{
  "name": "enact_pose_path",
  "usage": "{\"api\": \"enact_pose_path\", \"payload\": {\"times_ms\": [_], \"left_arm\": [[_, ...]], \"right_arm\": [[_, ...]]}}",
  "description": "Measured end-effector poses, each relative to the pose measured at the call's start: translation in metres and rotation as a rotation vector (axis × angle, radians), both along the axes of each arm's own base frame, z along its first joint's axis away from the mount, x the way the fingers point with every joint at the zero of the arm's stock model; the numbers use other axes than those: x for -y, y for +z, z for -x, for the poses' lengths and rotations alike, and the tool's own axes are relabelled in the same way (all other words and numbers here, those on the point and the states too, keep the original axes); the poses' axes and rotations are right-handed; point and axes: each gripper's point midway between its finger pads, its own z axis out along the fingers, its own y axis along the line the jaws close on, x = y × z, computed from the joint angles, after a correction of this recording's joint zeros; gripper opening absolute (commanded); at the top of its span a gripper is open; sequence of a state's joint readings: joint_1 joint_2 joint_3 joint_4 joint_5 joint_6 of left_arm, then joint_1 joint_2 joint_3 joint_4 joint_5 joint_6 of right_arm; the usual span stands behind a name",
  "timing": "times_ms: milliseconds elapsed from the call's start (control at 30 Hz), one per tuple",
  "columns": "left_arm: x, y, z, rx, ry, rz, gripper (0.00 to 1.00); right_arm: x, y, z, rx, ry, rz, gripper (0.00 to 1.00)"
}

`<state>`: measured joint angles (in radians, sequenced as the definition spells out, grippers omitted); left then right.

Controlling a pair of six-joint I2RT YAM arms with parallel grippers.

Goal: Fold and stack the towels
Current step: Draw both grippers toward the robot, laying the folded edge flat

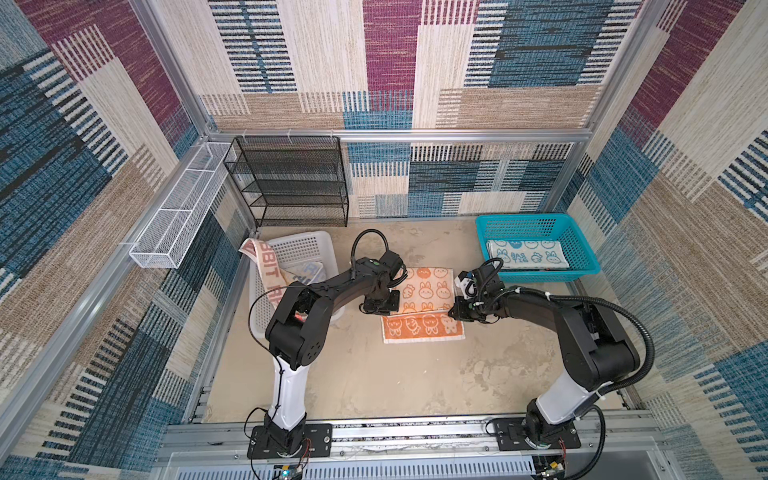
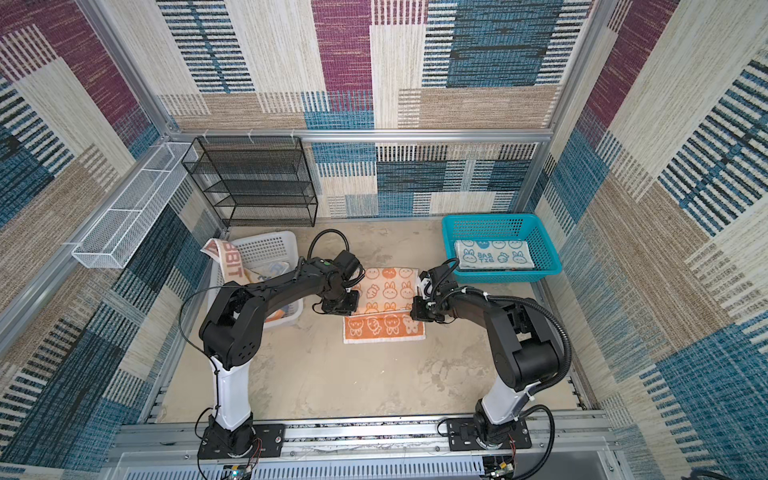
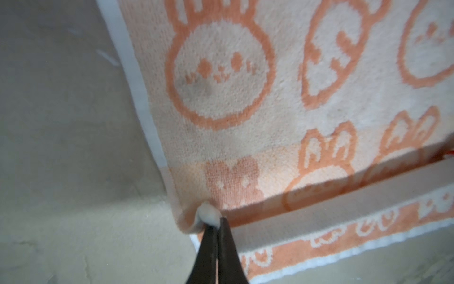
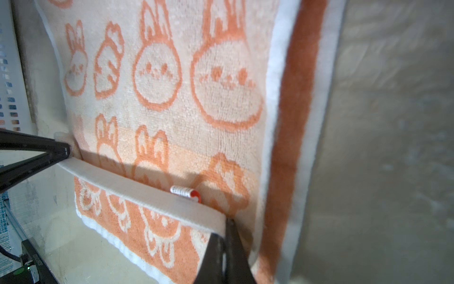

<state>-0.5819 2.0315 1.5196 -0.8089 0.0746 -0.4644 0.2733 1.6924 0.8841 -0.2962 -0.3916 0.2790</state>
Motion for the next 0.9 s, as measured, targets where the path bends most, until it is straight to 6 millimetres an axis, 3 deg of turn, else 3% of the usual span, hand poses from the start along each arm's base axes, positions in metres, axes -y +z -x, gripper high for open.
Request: {"api": "enact_pose_path", "payload": {"times_ms": [133, 200, 300, 367, 467, 667, 900], "left_arm": [[-0.006, 0.024, -0.025, 0.059, 0.032, 0.004, 0.0], [-0.007, 0.045, -0.035, 0.107, 0.039, 0.013, 0.0], [-0.006, 0.079, -0.037, 0.172, 0.031, 0.046, 0.0], [-0.004, 0.089, -0.032, 0.189, 0.022, 0.058, 0.0], [0.001, 0.072, -0.011, 0.145, -0.011, 0.04, 0.0], [0.001, 0.021, 0.024, 0.024, -0.032, 0.022, 0.0], [-0.001, 0.004, 0.029, -0.005, -0.033, 0.006, 0.0]], "right_arm": [[-0.006, 0.029, -0.028, 0.067, -0.006, -0.009, 0.0], [-0.006, 0.049, -0.04, 0.114, -0.008, -0.005, 0.0], [-0.004, 0.079, -0.043, 0.176, -0.012, -0.007, 0.0], [-0.003, 0.089, -0.039, 0.195, -0.013, -0.008, 0.0], [0.003, 0.077, -0.019, 0.161, -0.013, 0.001, 0.01], [0.005, 0.021, 0.029, 0.007, 0.01, 0.001, 0.02], [0.002, -0.003, 0.041, -0.03, 0.017, -0.012, 0.04]]}}
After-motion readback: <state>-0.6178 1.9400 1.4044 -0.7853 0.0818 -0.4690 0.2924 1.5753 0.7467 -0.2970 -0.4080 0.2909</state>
